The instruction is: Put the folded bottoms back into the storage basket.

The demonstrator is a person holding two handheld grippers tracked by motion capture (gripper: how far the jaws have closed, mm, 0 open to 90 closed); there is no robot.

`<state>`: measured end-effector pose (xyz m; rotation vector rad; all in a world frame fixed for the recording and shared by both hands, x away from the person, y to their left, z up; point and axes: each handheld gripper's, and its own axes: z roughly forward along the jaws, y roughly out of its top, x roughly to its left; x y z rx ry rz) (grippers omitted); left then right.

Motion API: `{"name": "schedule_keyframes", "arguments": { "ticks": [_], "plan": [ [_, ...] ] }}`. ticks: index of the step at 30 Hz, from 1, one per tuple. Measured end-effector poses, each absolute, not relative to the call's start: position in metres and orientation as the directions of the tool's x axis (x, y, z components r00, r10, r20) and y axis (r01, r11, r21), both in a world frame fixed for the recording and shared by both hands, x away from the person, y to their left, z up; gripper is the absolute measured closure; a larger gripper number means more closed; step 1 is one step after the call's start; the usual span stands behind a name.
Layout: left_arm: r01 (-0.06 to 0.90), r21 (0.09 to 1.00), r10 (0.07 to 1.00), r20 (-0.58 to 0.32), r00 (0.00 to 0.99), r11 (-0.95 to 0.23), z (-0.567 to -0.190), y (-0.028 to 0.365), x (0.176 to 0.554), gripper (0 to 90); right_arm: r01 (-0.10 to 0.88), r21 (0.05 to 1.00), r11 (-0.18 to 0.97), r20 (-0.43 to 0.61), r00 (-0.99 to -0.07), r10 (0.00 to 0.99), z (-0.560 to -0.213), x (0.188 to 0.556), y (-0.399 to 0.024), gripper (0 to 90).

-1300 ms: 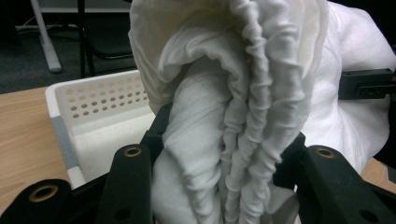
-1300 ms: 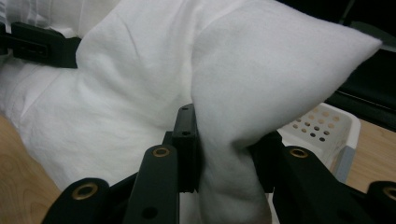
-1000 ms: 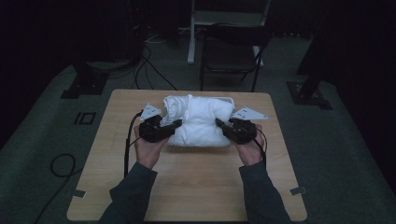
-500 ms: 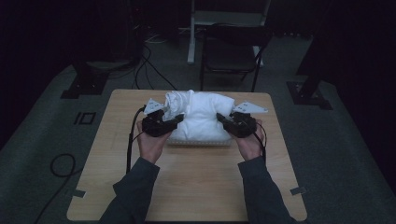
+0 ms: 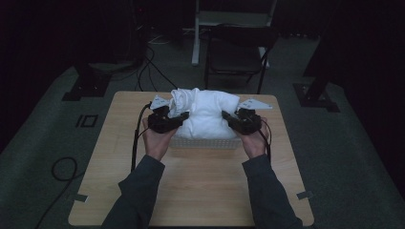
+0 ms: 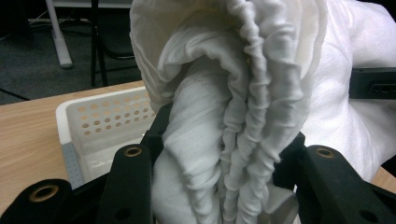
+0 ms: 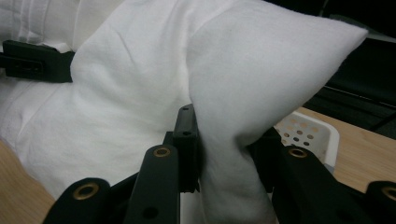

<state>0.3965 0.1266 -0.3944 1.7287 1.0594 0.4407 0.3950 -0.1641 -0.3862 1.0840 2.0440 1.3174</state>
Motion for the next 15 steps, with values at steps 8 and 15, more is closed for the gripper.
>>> {"name": "schedule_keyframes", "arguments": {
  "ticks": [8,15],
  "plan": [
    [0.440,0.892,0.819,-0.173,0.546,-0.105,-0.395,0.125,0.406,54.7,0.374,0.903,0.211,0.041,-0.564,0.825,-0.388,0.402,-0.164,70.7],
    [0.441,0.892,0.822,-0.173,0.543,-0.103,-0.396,0.127,0.412,54.7,0.375,0.902,0.214,0.036,-0.559,0.828,-0.388,0.408,-0.162,70.7]
  ]
}}
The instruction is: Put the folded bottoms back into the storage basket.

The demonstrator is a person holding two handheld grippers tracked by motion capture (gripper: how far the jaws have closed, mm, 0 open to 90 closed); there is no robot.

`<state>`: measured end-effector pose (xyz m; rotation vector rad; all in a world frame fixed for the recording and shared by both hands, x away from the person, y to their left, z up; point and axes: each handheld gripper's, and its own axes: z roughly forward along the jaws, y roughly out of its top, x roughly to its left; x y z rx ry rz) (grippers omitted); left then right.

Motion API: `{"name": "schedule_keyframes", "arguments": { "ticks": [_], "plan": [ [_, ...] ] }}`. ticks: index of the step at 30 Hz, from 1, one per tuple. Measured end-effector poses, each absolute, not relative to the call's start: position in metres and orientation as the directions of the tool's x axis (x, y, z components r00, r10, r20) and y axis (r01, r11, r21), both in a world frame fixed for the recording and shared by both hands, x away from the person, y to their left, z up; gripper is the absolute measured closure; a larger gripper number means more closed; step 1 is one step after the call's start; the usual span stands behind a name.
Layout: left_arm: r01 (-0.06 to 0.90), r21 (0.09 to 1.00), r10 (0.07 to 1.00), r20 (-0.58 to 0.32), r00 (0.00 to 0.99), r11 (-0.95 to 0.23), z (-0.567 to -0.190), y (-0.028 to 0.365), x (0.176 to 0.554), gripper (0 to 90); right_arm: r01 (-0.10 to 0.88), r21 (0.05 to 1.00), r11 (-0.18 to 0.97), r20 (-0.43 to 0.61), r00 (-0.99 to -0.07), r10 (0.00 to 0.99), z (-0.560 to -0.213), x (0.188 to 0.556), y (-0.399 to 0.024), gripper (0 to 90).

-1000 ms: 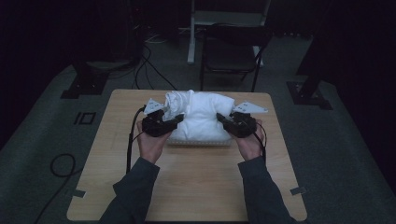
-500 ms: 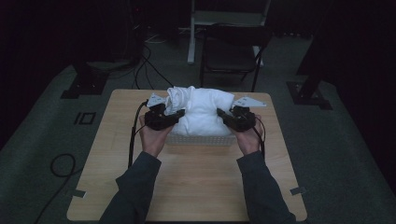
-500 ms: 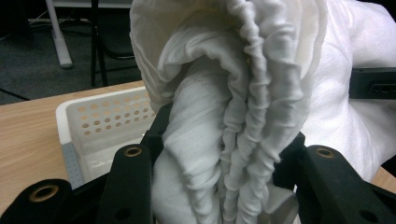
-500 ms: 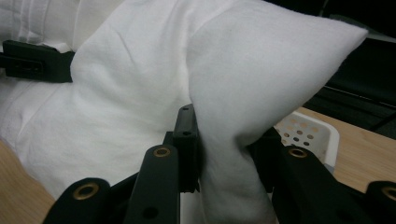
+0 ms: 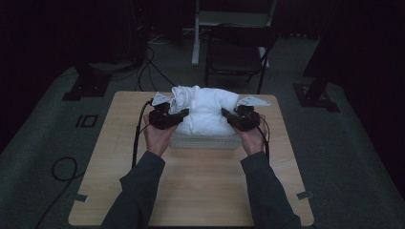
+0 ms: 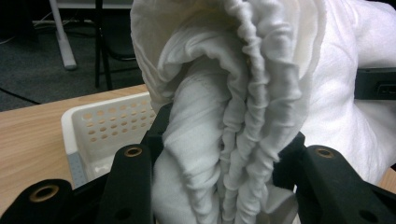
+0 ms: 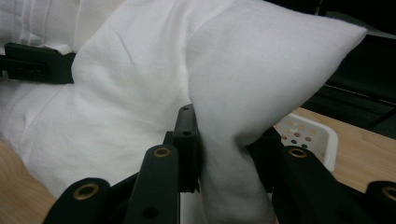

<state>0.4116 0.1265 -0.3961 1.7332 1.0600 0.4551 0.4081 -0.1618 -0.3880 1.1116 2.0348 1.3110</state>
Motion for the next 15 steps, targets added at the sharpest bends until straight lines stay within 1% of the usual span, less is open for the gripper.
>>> {"name": "schedule_keyframes", "arguments": {
  "ticks": [15],
  "plan": [
    [0.443,0.888,0.834,-0.153,0.531,-0.119,-0.396,0.124,0.426,54.8,0.391,0.898,0.203,0.044,-0.537,0.842,-0.392,0.421,-0.159,70.8]
  ]
}}
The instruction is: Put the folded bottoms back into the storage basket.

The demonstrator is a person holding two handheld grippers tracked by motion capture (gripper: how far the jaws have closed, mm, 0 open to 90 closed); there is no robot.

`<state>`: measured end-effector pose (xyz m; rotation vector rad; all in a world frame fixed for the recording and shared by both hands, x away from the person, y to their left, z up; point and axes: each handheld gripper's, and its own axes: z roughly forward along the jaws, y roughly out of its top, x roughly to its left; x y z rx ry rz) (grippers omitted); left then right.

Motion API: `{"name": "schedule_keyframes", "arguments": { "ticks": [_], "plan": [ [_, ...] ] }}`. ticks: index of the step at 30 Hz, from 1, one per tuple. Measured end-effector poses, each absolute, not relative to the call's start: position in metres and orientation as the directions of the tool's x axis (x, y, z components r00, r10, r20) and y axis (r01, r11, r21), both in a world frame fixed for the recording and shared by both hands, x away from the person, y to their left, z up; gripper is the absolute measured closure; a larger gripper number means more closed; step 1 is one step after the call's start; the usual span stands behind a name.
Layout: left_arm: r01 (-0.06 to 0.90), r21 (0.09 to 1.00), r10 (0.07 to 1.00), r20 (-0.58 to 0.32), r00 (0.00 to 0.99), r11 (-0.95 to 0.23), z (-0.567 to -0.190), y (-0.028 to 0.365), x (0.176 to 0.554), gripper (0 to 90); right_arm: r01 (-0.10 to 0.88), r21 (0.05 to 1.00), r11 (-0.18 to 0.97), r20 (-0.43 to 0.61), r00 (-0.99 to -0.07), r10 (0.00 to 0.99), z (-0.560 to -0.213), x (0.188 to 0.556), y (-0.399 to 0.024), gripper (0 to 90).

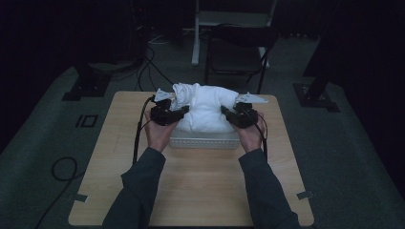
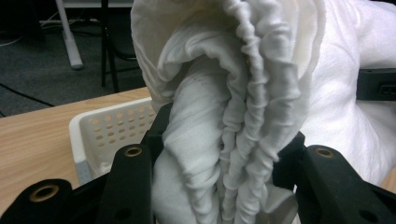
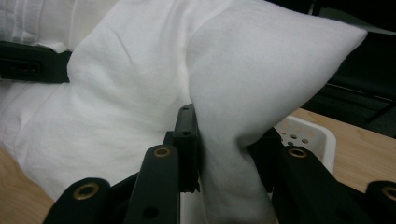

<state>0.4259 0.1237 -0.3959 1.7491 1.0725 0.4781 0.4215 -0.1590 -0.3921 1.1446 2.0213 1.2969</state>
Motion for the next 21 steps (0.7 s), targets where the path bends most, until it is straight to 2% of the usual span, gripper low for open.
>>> {"name": "schedule_keyframes", "arguments": {
  "ticks": [21],
  "plan": [
    [0.493,0.862,0.850,-0.170,0.498,-0.116,-0.415,0.127,0.447,54.8,0.438,0.875,0.208,0.054,-0.515,0.856,-0.413,0.442,-0.150,70.9]
  ]
}}
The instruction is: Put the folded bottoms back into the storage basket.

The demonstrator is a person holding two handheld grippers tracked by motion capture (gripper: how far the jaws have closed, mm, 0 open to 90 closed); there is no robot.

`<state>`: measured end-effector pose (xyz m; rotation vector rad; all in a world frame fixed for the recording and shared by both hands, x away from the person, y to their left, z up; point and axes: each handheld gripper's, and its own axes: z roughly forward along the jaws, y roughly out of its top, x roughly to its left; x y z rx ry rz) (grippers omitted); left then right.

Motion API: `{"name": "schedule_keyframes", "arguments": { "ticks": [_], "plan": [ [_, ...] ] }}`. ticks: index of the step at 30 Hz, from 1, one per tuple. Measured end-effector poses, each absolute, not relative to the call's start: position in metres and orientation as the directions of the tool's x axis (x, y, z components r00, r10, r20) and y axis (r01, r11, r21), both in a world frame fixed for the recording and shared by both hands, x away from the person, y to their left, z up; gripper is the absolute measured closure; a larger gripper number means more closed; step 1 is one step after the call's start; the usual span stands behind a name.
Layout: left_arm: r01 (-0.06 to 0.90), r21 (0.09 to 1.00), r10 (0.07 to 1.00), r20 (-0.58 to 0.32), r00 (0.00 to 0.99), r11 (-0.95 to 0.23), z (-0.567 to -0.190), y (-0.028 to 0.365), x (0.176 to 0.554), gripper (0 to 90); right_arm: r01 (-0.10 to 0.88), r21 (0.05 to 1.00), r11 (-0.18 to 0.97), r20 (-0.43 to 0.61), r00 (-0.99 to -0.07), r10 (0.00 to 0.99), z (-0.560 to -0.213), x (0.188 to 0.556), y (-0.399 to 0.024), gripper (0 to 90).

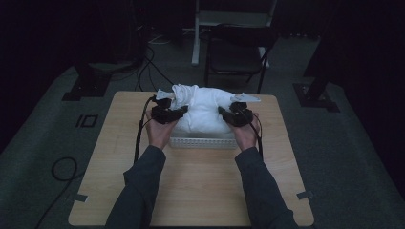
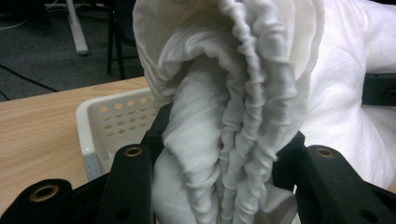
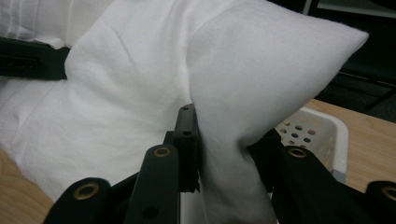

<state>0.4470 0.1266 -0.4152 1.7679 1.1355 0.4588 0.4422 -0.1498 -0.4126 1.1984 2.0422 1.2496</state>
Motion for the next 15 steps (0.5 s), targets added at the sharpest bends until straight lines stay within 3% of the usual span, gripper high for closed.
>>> {"name": "schedule_keyframes", "arguments": {
  "ticks": [15],
  "plan": [
    [0.512,0.850,0.860,-0.170,0.481,-0.119,-0.4245,0.1238,0.4554,54.7,0.466,0.860,0.209,0.061,-0.500,0.864,-0.4220,0.4520,-0.1484,70.9]
  ]
}}
